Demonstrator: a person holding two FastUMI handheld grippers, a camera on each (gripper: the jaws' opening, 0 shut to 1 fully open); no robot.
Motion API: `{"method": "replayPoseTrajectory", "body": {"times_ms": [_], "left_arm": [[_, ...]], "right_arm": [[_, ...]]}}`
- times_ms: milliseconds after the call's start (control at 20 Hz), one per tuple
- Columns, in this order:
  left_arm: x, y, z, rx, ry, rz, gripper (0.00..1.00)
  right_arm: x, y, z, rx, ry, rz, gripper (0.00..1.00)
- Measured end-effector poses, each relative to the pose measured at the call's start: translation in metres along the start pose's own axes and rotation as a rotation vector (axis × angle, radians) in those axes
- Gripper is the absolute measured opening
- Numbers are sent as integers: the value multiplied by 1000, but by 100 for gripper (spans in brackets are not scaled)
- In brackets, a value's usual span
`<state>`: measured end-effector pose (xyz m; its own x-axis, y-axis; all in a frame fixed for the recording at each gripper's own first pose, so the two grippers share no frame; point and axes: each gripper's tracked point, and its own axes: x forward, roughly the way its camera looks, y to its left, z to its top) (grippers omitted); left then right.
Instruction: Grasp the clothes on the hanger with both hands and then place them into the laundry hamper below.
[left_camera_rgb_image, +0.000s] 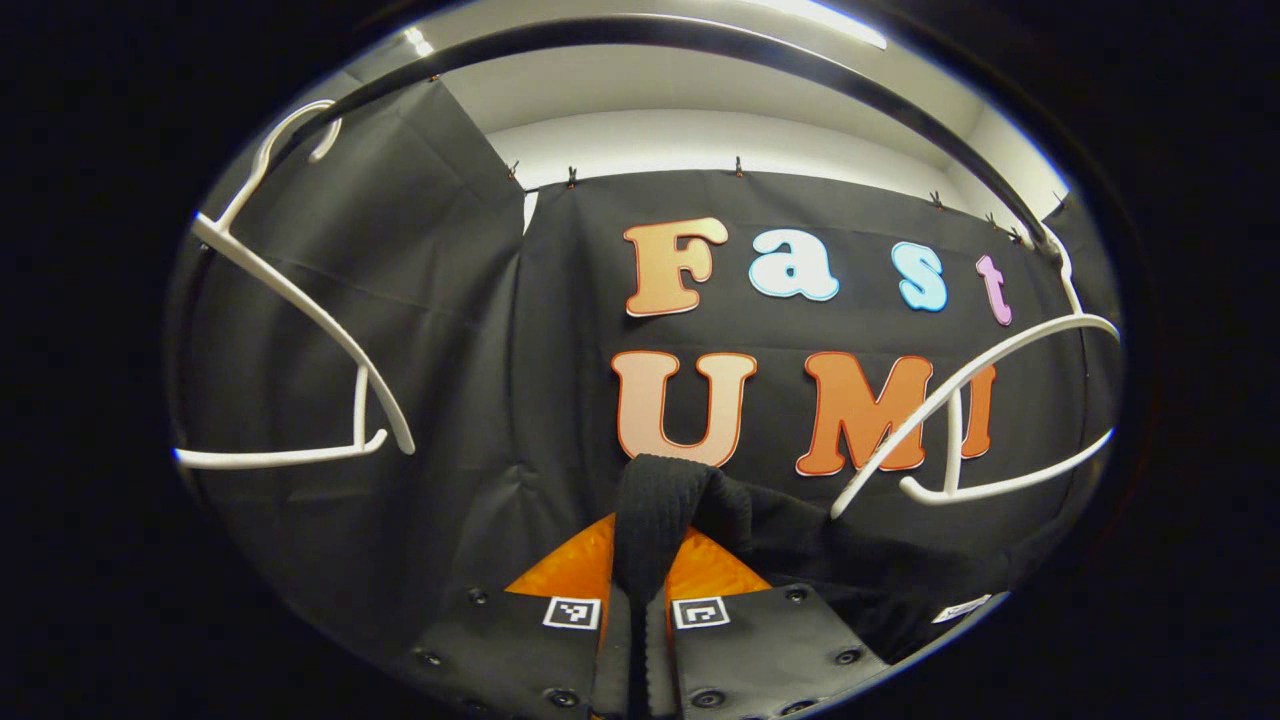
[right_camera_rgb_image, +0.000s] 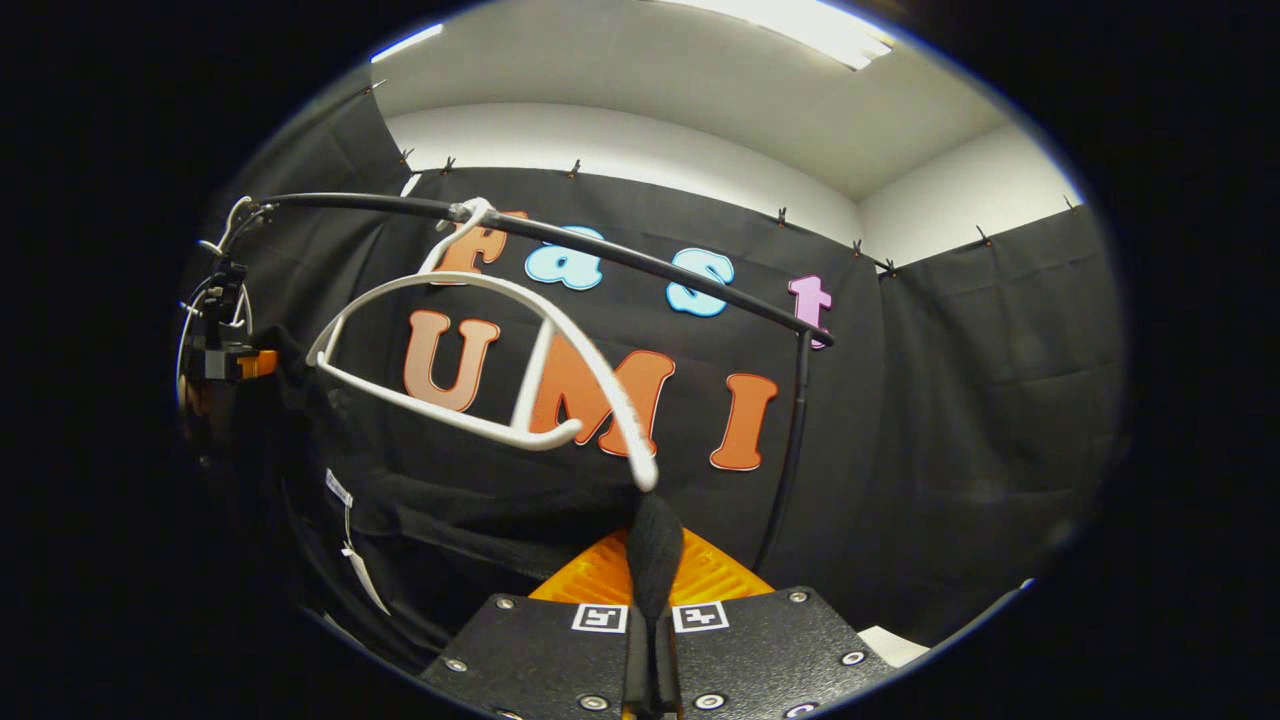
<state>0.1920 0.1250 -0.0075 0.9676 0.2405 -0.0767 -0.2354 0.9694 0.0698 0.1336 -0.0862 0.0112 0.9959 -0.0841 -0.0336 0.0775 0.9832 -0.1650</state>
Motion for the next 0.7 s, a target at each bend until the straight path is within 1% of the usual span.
{"method": "replayPoseTrajectory", "body": {"times_ms": [150,250,500,550,600,700], "left_arm": [[-10,5,-16,-8,30,0,12],[-14,3,-22,-15,43,-9,13],[-36,-2,-19,3,35,-34,12],[-42,-4,-19,5,34,-41,15],[-48,-5,-19,5,35,-49,12],[-55,-11,-22,10,37,-68,12]], "right_arm": [[-5,13,-8,-19,11,20,2],[-8,23,-11,-11,19,39,2],[-12,43,-17,6,26,78,2],[-15,49,-18,11,28,90,2],[-16,54,-19,16,31,101,2],[-18,66,-22,28,37,121,2]]}}
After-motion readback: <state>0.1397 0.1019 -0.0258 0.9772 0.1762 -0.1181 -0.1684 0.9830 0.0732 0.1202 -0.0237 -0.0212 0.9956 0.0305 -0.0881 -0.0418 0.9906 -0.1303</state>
